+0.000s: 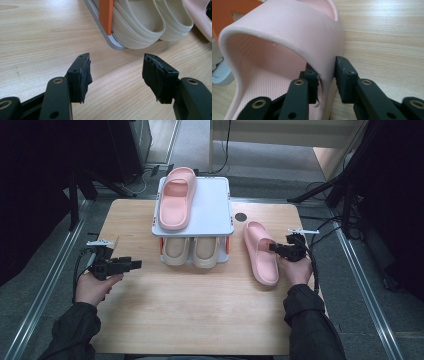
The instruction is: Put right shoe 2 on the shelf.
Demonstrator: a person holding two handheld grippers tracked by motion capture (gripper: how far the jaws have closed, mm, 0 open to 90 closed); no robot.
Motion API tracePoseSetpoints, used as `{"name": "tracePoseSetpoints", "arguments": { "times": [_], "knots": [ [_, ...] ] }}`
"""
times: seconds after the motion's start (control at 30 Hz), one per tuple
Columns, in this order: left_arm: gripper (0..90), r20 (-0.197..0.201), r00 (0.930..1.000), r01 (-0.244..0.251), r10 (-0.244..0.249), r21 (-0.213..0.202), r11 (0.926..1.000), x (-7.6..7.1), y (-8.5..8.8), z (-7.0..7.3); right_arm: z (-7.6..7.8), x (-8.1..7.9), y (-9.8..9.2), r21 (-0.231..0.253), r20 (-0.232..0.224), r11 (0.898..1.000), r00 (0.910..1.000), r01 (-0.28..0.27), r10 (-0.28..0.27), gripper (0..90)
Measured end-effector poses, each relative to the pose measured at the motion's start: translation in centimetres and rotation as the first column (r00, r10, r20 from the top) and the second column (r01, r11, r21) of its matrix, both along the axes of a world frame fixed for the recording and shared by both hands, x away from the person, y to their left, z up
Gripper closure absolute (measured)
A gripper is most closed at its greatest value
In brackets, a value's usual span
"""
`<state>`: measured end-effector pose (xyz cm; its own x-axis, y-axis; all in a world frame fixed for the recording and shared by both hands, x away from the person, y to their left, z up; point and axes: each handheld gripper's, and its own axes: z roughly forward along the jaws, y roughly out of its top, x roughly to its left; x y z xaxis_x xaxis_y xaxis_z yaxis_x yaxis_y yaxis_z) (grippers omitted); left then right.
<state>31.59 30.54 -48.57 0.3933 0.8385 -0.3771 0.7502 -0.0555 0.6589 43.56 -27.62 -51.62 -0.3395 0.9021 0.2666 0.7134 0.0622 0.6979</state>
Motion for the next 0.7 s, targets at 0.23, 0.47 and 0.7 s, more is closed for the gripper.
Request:
{"name": "tracePoseSetpoints", "arguments": {
  "times": [0.23, 0.47, 0.7],
  "knots": [
    [39.8, -0.001, 1.0000, -0.004, 0.004, -0.006, 1.0000, -0.3, 0.1, 0.0, 0.1, 0.1, -0.4, 0.008, -0.019, 1.000, 0.9997, 0.017, -0.017, 82.5],
    [39.7, 0.006, 1.0000, 0.000, 0.000, -0.021, 0.9998, -0.4, 0.1, 0.1, 1.1, -0.2, -0.3, 0.004, -0.053, 0.999, 0.9979, 0.037, -0.037, 84.0],
    [39.5, 0.003, 1.0000, 0.005, -0.005, -0.032, 0.9995, -0.4, 0.3, 0.1, 2.8, -0.3, -0.1, -0.005, -0.035, 1.000, 0.9990, 0.030, -0.030, 84.0]
  ]
}}
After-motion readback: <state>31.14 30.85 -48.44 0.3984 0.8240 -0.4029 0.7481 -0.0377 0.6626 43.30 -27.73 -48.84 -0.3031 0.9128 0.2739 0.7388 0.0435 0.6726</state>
